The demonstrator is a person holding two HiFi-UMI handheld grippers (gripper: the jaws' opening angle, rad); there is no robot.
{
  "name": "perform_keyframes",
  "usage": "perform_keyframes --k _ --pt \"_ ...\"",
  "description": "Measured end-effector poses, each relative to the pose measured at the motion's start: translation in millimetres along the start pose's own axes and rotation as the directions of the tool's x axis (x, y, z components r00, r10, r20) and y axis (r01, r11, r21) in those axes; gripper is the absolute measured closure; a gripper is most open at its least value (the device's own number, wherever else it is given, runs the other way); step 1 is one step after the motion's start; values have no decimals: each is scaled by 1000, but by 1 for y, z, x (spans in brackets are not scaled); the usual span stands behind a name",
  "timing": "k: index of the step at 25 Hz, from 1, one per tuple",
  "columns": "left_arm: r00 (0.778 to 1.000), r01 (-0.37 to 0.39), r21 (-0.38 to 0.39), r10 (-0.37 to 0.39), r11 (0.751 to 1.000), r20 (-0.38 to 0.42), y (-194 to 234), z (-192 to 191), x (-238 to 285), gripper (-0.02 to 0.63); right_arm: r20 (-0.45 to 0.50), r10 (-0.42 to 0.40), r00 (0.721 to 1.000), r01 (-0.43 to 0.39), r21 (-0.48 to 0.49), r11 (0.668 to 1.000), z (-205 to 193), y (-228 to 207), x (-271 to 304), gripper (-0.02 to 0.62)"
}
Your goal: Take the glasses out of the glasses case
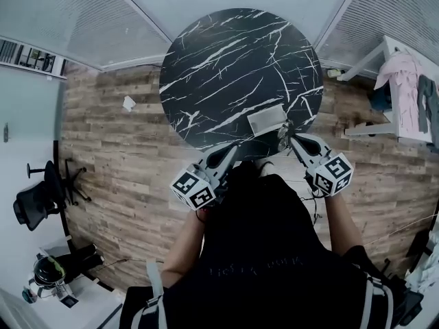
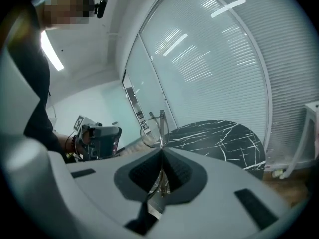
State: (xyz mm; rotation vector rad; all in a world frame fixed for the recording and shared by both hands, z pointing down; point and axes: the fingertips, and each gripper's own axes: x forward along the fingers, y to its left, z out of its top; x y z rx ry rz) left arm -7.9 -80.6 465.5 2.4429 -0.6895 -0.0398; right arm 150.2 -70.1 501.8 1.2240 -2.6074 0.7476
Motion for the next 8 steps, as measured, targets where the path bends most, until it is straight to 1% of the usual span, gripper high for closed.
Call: perform_keyframes --k 4,8 --pt "1000 7 -4 -7 1000 -2 -1 1 2 589 85 40 996 -48 97 994 9 8 -6 565" --pt "1000 20 2 -20 1000 -4 -3 0 4 589 163 81 983 -111 179 978 18 18 -11 565"
